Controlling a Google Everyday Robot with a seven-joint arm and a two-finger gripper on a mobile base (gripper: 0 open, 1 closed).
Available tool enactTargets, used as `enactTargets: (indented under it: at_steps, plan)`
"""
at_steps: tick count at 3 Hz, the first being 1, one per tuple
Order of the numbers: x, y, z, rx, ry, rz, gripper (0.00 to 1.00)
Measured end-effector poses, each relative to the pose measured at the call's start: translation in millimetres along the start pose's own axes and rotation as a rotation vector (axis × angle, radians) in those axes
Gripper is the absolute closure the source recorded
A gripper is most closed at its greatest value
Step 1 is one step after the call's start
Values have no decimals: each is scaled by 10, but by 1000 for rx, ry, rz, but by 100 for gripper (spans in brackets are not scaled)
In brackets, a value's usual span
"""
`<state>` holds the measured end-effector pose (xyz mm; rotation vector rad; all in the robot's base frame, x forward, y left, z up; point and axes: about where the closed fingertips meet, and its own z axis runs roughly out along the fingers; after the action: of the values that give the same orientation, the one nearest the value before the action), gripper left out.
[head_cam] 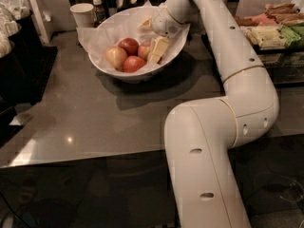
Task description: Pick apple from white bowl
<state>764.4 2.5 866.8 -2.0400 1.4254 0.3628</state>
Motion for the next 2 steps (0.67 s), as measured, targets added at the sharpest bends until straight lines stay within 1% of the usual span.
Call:
enactTargets:
  at_steps: [1, 2]
  plan:
    - [8, 15, 41, -9, -5, 15, 25]
    - [62, 68, 5, -21, 10, 49, 44]
